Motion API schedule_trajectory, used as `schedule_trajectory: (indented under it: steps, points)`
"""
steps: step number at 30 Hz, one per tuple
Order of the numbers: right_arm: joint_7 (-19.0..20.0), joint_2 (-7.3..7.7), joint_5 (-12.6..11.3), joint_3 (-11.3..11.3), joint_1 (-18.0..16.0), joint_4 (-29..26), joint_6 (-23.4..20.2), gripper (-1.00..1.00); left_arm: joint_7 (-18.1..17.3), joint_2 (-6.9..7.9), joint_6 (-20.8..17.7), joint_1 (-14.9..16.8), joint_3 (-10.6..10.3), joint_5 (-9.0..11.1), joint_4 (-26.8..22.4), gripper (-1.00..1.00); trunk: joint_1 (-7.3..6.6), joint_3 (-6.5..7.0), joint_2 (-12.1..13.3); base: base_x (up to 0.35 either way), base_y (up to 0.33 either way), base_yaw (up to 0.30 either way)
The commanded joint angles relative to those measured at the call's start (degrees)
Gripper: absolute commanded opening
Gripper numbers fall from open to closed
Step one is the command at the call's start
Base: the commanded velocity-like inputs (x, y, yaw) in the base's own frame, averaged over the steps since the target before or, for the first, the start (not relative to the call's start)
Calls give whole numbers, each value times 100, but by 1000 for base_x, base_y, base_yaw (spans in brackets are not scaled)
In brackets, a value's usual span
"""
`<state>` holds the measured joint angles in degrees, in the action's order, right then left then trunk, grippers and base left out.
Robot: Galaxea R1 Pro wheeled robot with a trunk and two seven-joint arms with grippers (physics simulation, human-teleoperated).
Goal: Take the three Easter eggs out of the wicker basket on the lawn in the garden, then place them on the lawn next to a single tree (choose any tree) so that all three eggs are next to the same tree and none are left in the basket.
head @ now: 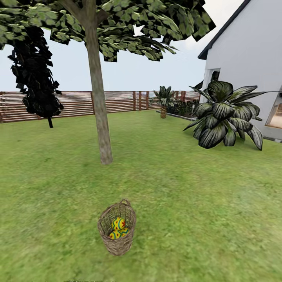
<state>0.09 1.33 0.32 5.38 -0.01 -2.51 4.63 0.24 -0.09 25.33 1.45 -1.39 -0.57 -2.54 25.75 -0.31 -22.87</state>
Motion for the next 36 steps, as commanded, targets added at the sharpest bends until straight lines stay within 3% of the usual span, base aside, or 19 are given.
schedule_trajectory:
  steps: [1, 36]
  points:
    - [1, -1, 3, 43, -1, 4, 21, 100, 3, 0, 18, 4, -11, -7, 8, 100, 3, -3, -5, 95, -95, 290]
    - [6, -1, 3, 43, 1, 1, 21, 100, -5, 0, 23, 4, -5, -5, 8, 100, 3, -3, -5, 11, -11, 290]
